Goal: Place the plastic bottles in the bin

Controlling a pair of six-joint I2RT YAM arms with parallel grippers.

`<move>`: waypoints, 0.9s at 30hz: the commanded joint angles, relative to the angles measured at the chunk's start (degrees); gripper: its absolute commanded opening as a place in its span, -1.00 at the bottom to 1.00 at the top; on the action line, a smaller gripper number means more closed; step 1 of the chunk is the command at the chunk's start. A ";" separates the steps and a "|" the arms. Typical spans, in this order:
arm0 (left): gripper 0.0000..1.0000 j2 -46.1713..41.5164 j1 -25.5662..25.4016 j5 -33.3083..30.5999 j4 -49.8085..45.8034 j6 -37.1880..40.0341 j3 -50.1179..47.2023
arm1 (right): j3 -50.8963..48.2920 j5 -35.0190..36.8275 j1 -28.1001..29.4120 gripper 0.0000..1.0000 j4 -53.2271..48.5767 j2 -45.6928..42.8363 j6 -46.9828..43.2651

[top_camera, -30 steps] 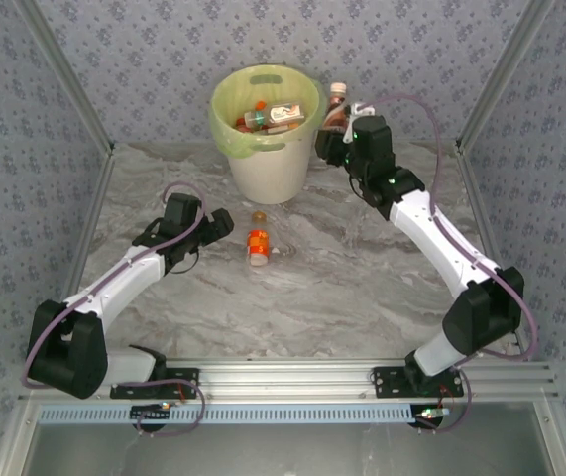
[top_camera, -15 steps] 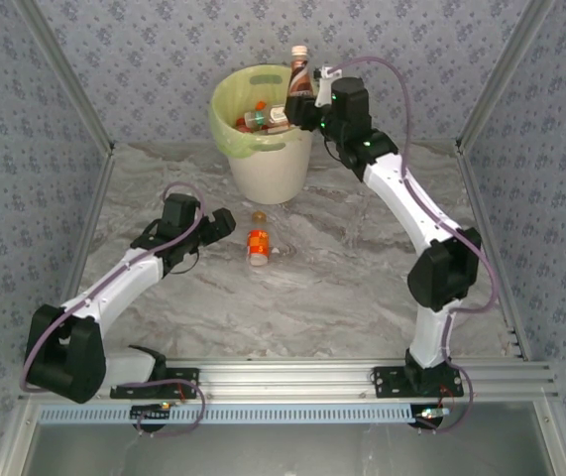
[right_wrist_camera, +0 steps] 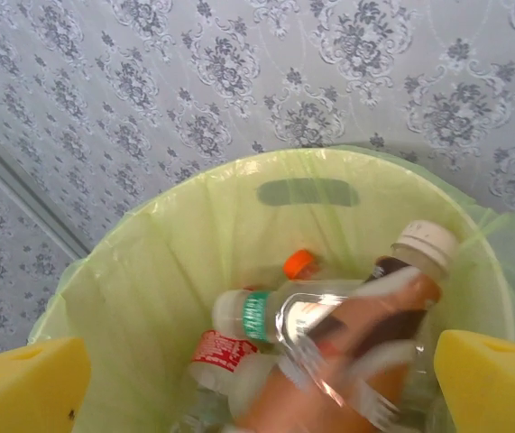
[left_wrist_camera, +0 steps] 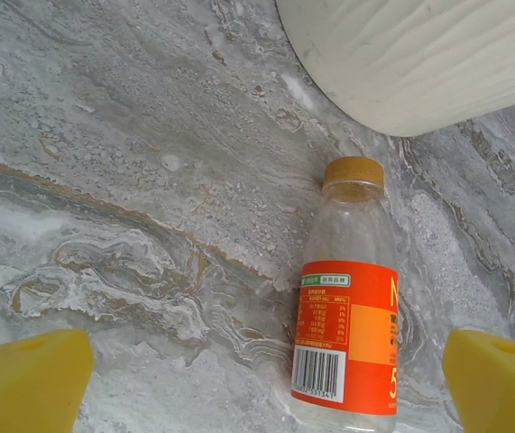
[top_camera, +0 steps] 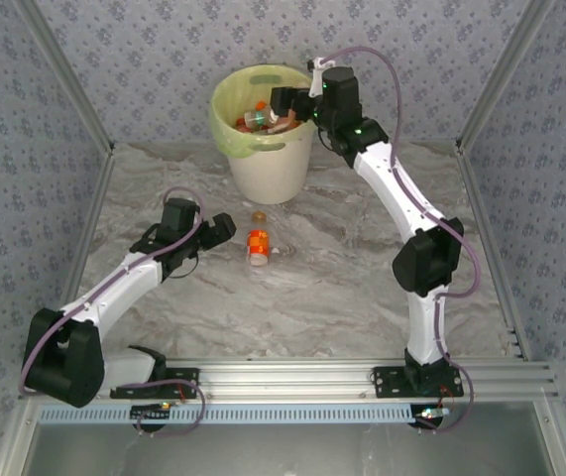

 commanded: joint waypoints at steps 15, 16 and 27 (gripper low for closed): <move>0.99 9.89 -8.04 -2.04 -2.41 3.67 7.46 | -36.50 6.44 -0.88 1.00 7.26 -31.20 -1.60; 0.99 11.07 -9.00 -2.86 -3.11 3.69 8.49 | -38.30 6.20 -1.05 1.00 6.98 -32.58 -1.57; 0.99 24.74 -17.65 -13.13 -10.84 5.77 18.16 | -58.45 8.93 -1.72 1.00 9.43 -46.11 -0.40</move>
